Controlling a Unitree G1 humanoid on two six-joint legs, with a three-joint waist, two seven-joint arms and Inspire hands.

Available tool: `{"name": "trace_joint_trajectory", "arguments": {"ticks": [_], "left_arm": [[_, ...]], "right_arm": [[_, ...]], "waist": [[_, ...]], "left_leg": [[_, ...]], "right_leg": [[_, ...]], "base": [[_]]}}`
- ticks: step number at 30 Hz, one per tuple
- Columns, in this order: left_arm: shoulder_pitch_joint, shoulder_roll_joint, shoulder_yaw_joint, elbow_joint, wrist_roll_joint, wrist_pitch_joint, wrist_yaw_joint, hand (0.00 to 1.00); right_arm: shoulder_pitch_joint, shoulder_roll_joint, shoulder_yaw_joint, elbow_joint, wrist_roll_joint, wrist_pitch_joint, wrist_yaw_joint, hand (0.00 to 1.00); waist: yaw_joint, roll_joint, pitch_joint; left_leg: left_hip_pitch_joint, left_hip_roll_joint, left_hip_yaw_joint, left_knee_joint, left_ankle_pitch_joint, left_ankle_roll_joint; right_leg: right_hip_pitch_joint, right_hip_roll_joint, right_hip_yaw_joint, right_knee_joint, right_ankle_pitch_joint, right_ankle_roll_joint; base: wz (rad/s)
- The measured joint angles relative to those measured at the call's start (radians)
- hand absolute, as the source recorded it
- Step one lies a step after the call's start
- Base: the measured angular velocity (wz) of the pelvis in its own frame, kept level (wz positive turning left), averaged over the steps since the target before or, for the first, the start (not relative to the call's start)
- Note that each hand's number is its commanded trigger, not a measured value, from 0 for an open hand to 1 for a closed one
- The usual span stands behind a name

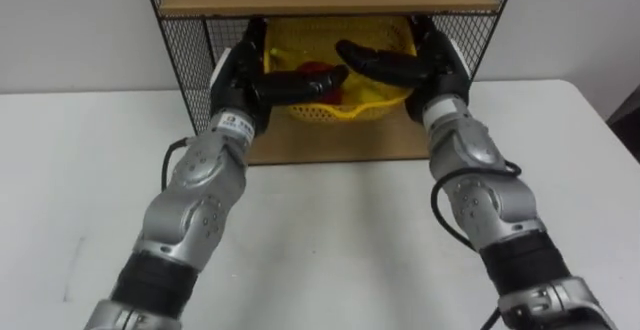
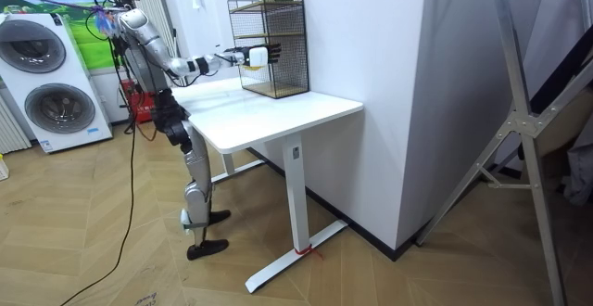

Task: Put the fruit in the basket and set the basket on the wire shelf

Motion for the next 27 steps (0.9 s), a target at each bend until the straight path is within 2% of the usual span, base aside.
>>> {"name": "trace_joint_trajectory", "arguments": {"ticks": [4, 8, 12, 14, 16, 19, 22, 25, 27], "left_arm": [[-0.099, 0.0, 0.032, 0.106, -0.02, 0.052, 0.039, 0.0], [-0.162, 0.002, 0.06, 0.173, -0.04, 0.085, 0.064, 0.0], [-0.18, 0.005, 0.072, 0.223, -0.04, 0.115, 0.07, 0.0], [-0.194, 0.006, 0.083, 0.265, -0.04, 0.138, 0.07, 0.0], [-0.197, 0.005, 0.083, 0.284, -0.039, 0.144, 0.062, 0.0], [-0.225, 0.006, 0.085, 0.361, -0.036, 0.152, 0.054, 0.0], [-0.228, 0.007, 0.086, 0.411, -0.037, 0.163, 0.042, 0.0], [-0.228, 0.007, 0.086, 0.453, -0.038, 0.183, 0.028, 0.0], [-0.228, 0.007, 0.094, 0.476, -0.037, 0.185, 0.015, 0.0]], "right_arm": [[-0.146, 0.0, -0.03, 0.159, 0.056, 0.041, -0.011, 0.0], [-0.22, 0.001, -0.053, 0.268, 0.099, 0.061, -0.009, 0.0], [-0.23, 0.006, -0.063, 0.337, 0.107, 0.084, -0.006, 0.0], [-0.231, 0.013, -0.07, 0.374, 0.105, 0.095, -0.001, 0.0], [-0.233, 0.016, -0.07, 0.399, 0.108, 0.098, 0.005, 0.0], [-0.236, 0.015, -0.075, 0.43, 0.118, 0.105, 0.012, 0.0], [-0.252, 0.015, -0.081, 0.461, 0.125, 0.106, 0.023, 0.0], [-0.256, 0.015, -0.11, 0.478, 0.14, 0.127, 0.021, 0.0], [-0.256, 0.012, -0.111, 0.487, 0.14, 0.128, 0.021, 0.0]], "waist": [[0.0, 0.001, -0.0007], [0.0, 0.002, -0.0016], [0.0, 0.005, -0.0032], [-0.002, 0.012, -0.0075], [-0.004, 0.018, -0.011], [-0.005, 0.023, -0.0116], [-0.005, 0.036, -0.0109], [-0.004, 0.04, -0.0107], [-0.005, 0.041, -0.0108]], "left_leg": [[0.0, 0.001, -0.001, 0.001, 0.002, -0.002], [-0.002, 0.002, -0.002, 0.002, 0.007, -0.001], [0.002, 0.003, -0.004, 0.002, 0.007, -0.001], [0.002, 0.002, -0.007, 0.001, 0.007, -0.001], [0.002, 0.001, -0.01, 0.001, 0.007, -0.001], [0.002, 0.0, -0.02, 0.004, 0.008, -0.002], [0.002, -0.002, -0.021, 0.002, 0.007, -0.002], [-0.001, -0.005, -0.028, 0.002, 0.007, -0.002], [-0.001, -0.005, -0.028, 0.003, 0.007, -0.002]], "right_leg": [[-0.002, 0.0, -0.008, -0.006, 0.002, -0.002], [0.003, 0.002, -0.009, -0.011, 0.011, -0.005], [0.011, 0.001, -0.011, -0.007, 0.014, -0.005], [0.013, 0.001, -0.016, -0.007, 0.014, -0.005], [0.014, 0.0, -0.019, -0.007, 0.014, -0.005], [0.019, 0.001, -0.032, -0.007, 0.014, -0.005], [0.02, 0.0, -0.034, -0.007, 0.014, -0.005], [0.019, -0.002, -0.04, -0.004, 0.013, -0.005], [0.016, -0.002, -0.04, 0.0, 0.013, -0.004]], "base": [[0.01], [0.01], [0.01], [0.02], [0.05], [0.08], [0.02], [0.07], [0.02]]}}
